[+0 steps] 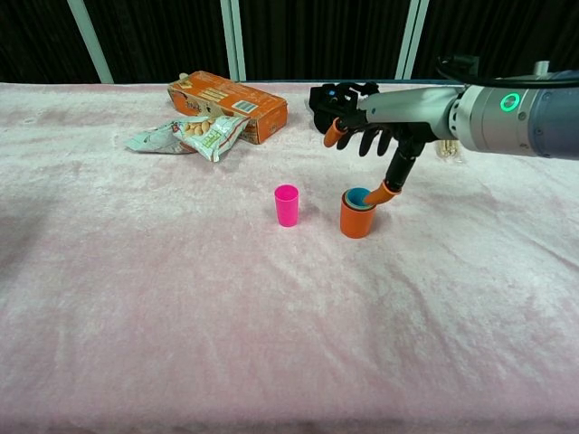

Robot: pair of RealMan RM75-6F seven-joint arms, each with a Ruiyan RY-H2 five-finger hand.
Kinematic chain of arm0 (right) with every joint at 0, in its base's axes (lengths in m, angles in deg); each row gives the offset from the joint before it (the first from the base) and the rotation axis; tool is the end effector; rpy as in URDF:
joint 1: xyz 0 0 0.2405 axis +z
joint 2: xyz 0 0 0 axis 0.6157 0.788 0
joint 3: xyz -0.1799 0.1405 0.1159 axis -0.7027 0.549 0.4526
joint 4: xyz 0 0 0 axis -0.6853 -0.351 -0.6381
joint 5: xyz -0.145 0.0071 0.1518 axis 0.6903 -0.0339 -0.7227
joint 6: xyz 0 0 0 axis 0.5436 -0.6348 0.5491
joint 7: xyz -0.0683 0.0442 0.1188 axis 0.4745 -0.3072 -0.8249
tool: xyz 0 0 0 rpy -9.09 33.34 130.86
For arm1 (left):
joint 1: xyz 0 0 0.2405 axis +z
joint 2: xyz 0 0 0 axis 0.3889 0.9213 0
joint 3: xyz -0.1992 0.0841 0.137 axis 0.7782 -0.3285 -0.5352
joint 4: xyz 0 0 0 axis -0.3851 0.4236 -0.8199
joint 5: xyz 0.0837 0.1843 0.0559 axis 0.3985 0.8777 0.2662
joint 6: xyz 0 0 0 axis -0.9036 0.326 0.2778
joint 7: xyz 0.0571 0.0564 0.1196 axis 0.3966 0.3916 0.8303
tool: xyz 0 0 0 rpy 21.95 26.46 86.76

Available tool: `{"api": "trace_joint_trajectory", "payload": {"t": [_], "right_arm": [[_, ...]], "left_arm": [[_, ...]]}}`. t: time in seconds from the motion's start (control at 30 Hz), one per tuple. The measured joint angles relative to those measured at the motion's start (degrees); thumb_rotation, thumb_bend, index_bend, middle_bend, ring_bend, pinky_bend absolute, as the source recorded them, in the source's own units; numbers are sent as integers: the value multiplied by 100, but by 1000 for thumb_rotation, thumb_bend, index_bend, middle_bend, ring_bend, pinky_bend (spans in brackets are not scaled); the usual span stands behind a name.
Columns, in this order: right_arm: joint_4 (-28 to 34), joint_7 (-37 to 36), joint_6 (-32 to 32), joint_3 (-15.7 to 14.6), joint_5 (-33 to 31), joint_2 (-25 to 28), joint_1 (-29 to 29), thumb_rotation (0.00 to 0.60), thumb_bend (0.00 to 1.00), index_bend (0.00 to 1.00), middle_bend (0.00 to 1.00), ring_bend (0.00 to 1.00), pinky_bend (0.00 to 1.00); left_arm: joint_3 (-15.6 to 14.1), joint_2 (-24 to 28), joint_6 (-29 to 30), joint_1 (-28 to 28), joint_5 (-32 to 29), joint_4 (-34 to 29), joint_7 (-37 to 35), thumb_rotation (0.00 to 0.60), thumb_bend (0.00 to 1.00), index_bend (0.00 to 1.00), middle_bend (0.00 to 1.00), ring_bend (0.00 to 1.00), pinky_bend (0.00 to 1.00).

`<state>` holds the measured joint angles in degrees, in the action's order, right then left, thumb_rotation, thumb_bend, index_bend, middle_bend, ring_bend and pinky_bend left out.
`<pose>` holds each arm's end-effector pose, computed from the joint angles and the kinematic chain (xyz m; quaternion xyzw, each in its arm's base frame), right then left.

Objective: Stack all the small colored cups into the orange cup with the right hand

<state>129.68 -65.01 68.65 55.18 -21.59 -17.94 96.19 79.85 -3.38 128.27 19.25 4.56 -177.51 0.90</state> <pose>-0.0853 -0.3596 -0.0064 0.7641 -0.4402 0.3138 0.3519 -0.3251 0.1765 0.1803 -0.5833 -0.3707 -0.3188 0.6487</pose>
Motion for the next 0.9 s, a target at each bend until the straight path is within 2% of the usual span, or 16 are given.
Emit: {"api": "trace_joint_trajectory", "payload": {"t": [0.23, 0.9], "right_arm": [[-112, -330, 236, 213, 237, -283, -49, 600, 159, 320, 282, 199, 209], [-1164, -151, 57, 281, 8, -1391, 355, 600, 197, 365, 335, 199, 209]], "left_arm": [[-1, -3, 6, 1, 4, -11, 13, 600, 706, 107, 41, 0, 0], [4, 6, -16, -3, -16, -18, -15, 600, 706, 106, 41, 0, 0]]}}
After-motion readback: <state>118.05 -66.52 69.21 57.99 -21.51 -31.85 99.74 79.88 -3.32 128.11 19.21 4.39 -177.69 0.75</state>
